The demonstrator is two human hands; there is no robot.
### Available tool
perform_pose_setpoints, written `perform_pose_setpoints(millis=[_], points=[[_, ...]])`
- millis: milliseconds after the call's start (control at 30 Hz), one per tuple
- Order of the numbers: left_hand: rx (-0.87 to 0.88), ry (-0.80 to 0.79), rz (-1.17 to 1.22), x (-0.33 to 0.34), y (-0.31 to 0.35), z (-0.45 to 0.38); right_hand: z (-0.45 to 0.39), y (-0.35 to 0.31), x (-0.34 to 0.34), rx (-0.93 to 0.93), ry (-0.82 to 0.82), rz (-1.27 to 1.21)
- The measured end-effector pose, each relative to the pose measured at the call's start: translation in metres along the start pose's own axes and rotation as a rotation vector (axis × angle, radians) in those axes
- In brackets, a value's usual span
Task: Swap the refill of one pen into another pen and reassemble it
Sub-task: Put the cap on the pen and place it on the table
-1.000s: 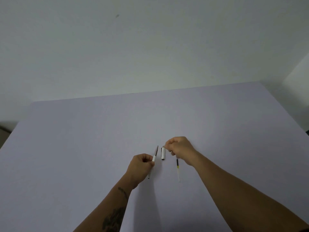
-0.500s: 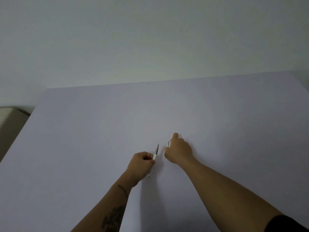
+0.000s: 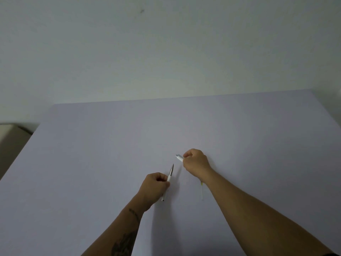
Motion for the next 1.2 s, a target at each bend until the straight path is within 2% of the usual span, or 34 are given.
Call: perform_pose_setpoints(millis=[133,433,600,867,1067,1200], points=[[0.028,-0.019,-0.016,0.0,0.003,0.006,0.013,-0.018,-0.01,0.029,-0.079,-0.312],[0.1,-0.058,-0.011,-0.003,0.01,0.02,0.043,-0.028,-0.014,0.017,0.017,-0.437],[0.138,-0.062,-0.037,-0.004,0.009,0.024,0.053,-0.02,-0.009,0.069,-0.012,-0.474],[0.202,-0.079,0.039,-0.004,0.016,0.029,0.059,-0.012,0.007,0.04,-0.029,-0.349],[0.22,0.002,0.146,-0.001,0.02,0.033,0.06,-0.012,0.008,-0.027,0.029,-0.358],[0.22,0.051,0.133,0.004,0.019,0.035,0.059,-0.008,0.008,-0.035,0.031,-0.347]])
Point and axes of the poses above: each hand's wrist, its own z-axis away from the middle knuckle, its own x-axis out of the palm, y = z × x, the point moved 3 cm from there along -z, towards the middle knuckle, and after that the axes turned 6 degrees about z, right-handed, at the moved point
